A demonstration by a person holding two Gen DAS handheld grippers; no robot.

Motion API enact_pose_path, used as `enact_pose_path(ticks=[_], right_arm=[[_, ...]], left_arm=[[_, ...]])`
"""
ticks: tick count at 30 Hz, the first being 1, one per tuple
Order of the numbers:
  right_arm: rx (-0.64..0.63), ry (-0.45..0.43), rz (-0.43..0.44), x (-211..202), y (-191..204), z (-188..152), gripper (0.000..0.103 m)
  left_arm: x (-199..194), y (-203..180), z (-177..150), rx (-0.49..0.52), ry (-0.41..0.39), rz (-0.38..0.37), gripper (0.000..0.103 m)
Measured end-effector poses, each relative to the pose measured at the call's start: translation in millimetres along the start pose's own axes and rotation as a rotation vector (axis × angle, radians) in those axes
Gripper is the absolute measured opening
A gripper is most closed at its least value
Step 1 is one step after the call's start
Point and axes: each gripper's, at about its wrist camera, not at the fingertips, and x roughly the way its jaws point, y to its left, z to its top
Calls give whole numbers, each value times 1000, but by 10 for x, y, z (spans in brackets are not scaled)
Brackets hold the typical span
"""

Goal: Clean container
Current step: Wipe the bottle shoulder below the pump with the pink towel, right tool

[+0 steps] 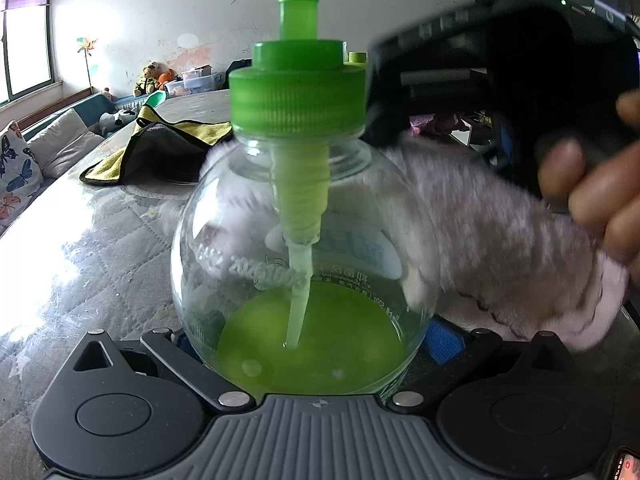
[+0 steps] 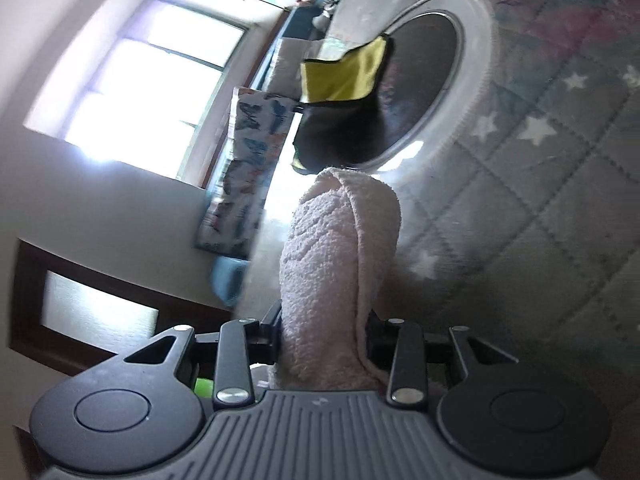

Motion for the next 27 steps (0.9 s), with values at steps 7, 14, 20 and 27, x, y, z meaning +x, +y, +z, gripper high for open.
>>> enact_pose_path(ticks=[7,14,20,27], right_arm=[[-34,4,-109,-82,-74,-163,36],[-102,-29,-107,-317,112,-241,36],[-144,-46,-9,-391,368,-124,36],[-100,-19,-56,-150,224,-75,36]], left_arm=[[0,-9,-6,1,0,1,103],[-21,-16,6,1,0,1,103],[-41,-23,8,0,0,0,103],[-38,-28,9,-1,0,-1,103]])
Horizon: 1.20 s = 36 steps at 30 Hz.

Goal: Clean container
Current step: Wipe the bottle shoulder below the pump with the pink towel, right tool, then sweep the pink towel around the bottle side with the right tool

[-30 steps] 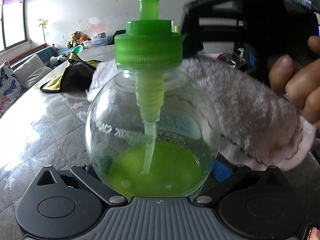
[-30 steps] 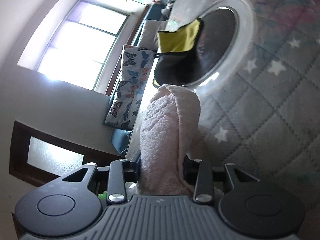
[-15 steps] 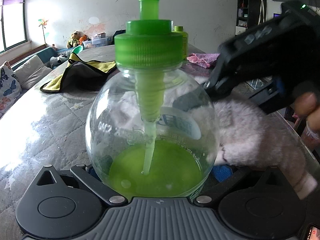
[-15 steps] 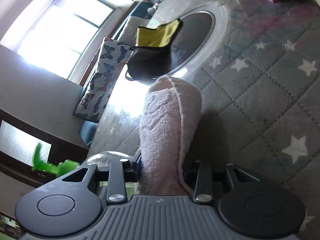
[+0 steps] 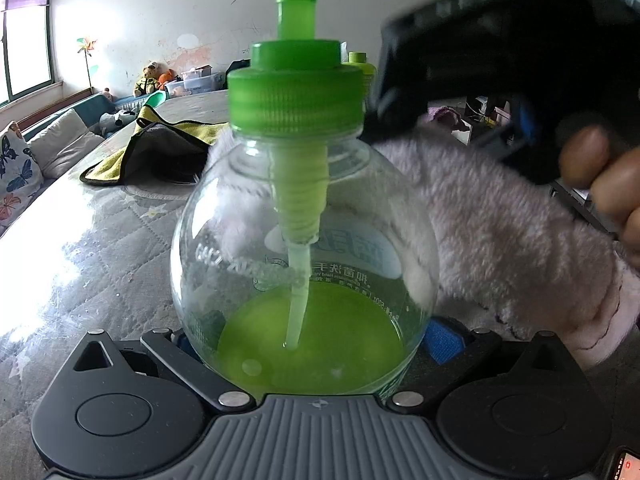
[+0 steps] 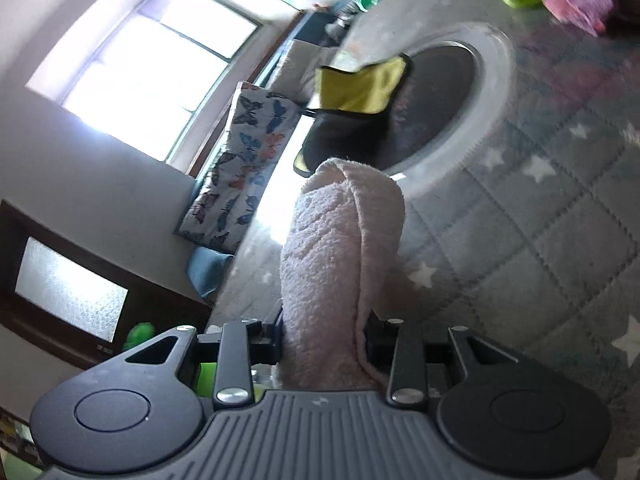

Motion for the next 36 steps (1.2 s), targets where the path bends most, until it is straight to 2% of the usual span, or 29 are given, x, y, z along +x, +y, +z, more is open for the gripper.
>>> enact_pose_path(ticks=[7,15,18,25,29,36], right_arm=[[50,32,-54,84,-250,-114,36],[-1,19,-86,-13,-184,-180,36],[6,9,-70,-66,-166,-156,36],[-31,-31,32,-212,76,-26,36],[-57,-26,19,-130,132,11,36],[7,15,-43,21,-142,-31,35]], left_arm=[[-8,-8,-6,1,0,0,103],[-28,-9,-7,1,0,0,103],[-30,-9,-9,1,1,0,103],[-20,-1,-1,1,1,-1,103],[-16,7,1,1,1,-1,103],[-15,14,10,1,1,-1,103]])
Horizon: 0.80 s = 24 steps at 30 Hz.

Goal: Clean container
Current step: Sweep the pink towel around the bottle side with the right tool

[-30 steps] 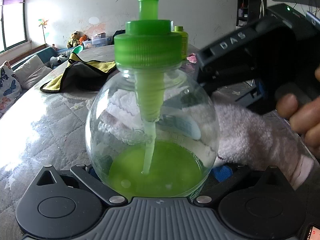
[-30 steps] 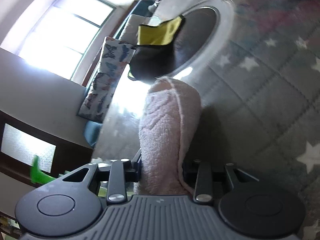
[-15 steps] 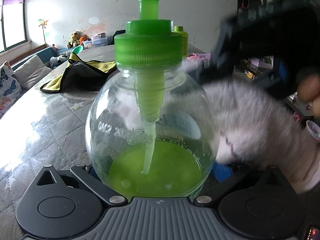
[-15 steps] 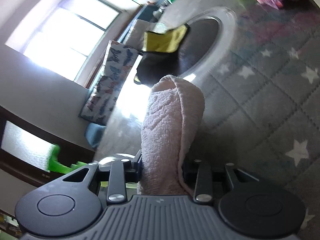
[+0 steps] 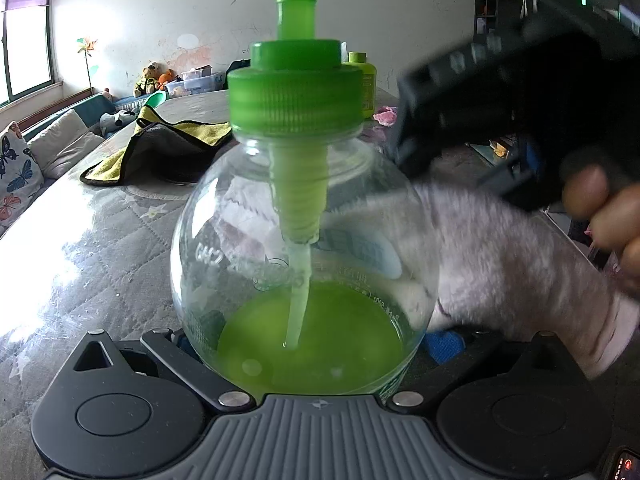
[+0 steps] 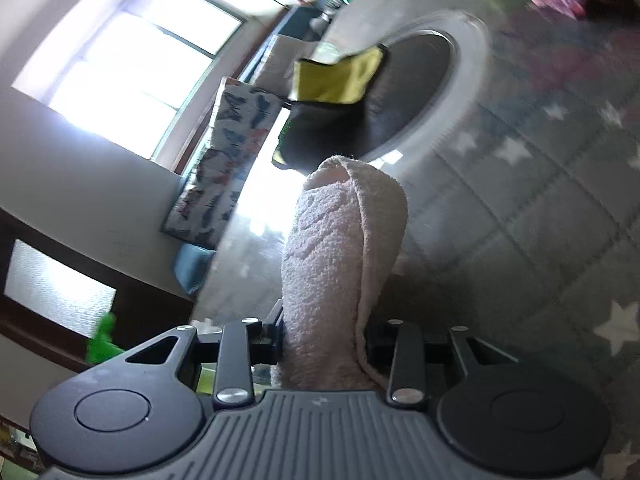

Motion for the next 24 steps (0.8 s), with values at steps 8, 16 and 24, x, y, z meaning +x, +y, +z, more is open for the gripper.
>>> enact_pose_path(ticks=[8,16,24], right_arm=[[-17,7,-43,-63,-74,-144,36],[-61,-44,33,-320,140,-93,35],[-40,-18,-1,-111,92,-51,35]], left_arm=[[-19,-4,-2,0,0,0,103],[-24,0,-8,1,0,0,103],[-8,19,5,1,0,-1,103]])
